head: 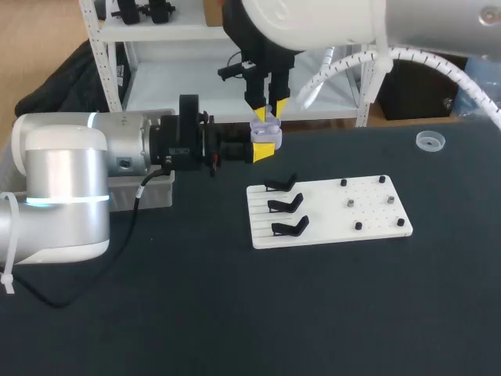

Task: Pick up each earbud case from the left stands, insert the matching earbuds, close the lid, and place the case in the box.

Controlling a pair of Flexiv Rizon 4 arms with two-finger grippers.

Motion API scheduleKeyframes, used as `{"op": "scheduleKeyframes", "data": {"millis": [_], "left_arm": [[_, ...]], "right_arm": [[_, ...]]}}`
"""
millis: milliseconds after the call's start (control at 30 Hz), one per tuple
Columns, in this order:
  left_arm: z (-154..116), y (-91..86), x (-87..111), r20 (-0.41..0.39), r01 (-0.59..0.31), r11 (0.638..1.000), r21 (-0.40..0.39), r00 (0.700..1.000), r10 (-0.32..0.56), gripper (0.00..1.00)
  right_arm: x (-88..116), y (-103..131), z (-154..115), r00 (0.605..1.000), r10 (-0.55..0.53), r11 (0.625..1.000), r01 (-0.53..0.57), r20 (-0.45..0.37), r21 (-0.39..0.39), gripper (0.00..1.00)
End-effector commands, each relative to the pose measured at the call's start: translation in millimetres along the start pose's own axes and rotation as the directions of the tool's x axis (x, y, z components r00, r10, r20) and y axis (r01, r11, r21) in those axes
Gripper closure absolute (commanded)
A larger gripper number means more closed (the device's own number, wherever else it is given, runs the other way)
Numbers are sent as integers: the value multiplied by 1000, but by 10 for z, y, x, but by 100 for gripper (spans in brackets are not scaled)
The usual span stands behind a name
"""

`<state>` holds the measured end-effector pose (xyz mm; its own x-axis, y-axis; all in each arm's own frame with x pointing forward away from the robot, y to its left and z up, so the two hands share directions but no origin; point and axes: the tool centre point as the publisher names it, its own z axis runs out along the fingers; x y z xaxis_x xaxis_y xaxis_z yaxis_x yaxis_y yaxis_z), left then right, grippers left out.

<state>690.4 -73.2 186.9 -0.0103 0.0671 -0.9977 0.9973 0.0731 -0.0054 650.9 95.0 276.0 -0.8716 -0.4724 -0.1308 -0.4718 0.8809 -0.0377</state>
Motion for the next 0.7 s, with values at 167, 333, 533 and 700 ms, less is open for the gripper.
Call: {"op": "scheduleKeyframes", "data": {"millis": [167, 333, 533, 700], "left_arm": [[-2, -3, 5, 2, -1, 1000, -2, 1000, 1, 100], [-2, -3, 5, 2, -1, 1000, -2, 1000, 1, 100], [-2, -3, 5, 2, -1, 1000, -2, 1000, 1, 100], [-2, -3, 5, 2, -1, 1000, -2, 1000, 1, 100]], "right_arm": [[26, -2, -14, 1000, 1, 1000, -1, 4, 0, 100], [26, -2, -14, 1000, 1, 1000, -1, 4, 0, 100], [12, 74, 84, 1000, -10, 1000, 10, -3, -7, 100], [-18, 84, 152, 1000, -12, 1000, 12, -6, -6, 100]]}}
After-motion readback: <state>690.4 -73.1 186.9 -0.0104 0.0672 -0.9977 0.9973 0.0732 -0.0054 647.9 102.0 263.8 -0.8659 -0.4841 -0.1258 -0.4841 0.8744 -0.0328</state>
